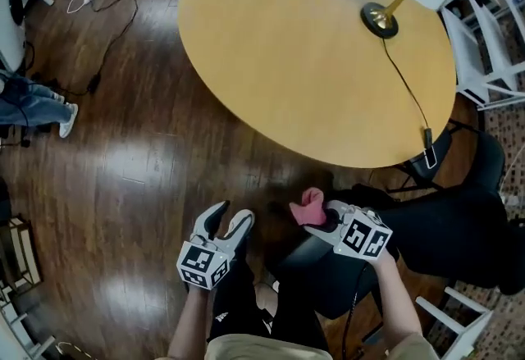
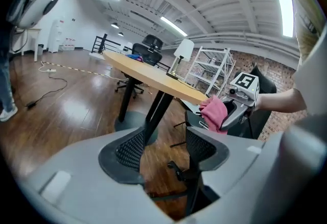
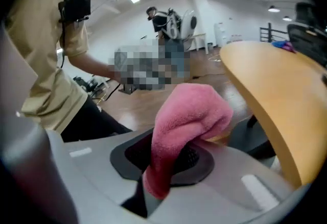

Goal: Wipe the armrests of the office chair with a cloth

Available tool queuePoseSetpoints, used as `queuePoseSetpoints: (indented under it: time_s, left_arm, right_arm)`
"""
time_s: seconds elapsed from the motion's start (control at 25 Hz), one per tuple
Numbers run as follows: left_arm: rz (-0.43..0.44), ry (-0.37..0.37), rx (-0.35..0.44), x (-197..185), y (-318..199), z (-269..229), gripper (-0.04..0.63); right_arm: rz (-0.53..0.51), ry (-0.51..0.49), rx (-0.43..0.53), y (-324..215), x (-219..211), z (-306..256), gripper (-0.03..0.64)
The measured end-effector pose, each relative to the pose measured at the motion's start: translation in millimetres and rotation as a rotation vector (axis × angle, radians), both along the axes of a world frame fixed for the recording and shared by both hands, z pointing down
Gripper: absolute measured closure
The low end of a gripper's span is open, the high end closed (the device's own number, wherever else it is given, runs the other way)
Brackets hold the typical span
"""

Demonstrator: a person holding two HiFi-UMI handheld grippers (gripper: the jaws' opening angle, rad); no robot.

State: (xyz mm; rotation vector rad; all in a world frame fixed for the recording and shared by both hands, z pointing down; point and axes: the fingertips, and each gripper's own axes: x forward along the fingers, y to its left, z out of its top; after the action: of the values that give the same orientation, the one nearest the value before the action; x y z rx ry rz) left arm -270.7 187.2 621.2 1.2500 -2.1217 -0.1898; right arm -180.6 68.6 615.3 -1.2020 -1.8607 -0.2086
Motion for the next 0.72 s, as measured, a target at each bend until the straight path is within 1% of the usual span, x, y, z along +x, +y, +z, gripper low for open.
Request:
queuePoseSetpoints:
  time_s: [0.08,0.16,0.24,0.32,0.4,0.44,0.52,0.64,0.68,0.72]
  left_arm:
    - [-0.045,0.019,0.007,-4.1,14.2,4.4,0.354]
    - [-0.066,0.036,0.009,-4.8,25.2,10.9,0.356]
    - [-0.069,0.050,0.009,-3.5,33.1,18.1,0.356]
    - [-0.068,0.061,0.014,-2.1,38.8,24.0,0.356]
    - [-0.069,0.072,0.021,-1.0,42.6,27.7,0.356]
    - [-0.070,0.077,0.023,0.0,43.4,29.4,0.356]
    - [-0.071,0.085,0.025,3.3,43.4,33.0,0.357]
    - [-0.080,0.091,0.024,6.5,45.9,37.5,0.356]
    - [-0.084,0.099,0.026,6.7,47.5,37.8,0.356]
    - [-0.089,0.104,0.029,6.1,49.3,37.6,0.356]
  right_arm:
    - [-0.149,0.068,0.036,18.6,-2.1,23.6,0.547]
    - [-0.301,0.171,0.099,33.6,3.1,50.9,0.548]
    - [-0.475,0.312,0.154,45.5,20.0,77.7,0.548]
    - [-0.670,0.458,0.194,49.9,44.8,101.0,0.548]
    - [-0.847,0.576,0.223,48.4,66.3,117.3,0.548]
    - [-0.917,0.633,0.229,46.9,75.0,121.4,0.548]
    - [-1.014,0.762,0.233,41.3,90.7,125.7,0.548]
    - [-1.095,0.959,0.268,26.2,107.0,129.9,0.552]
    - [-1.111,1.001,0.285,20.5,110.2,132.7,0.552]
    - [-1.116,1.018,0.301,15.6,112.1,138.4,0.552]
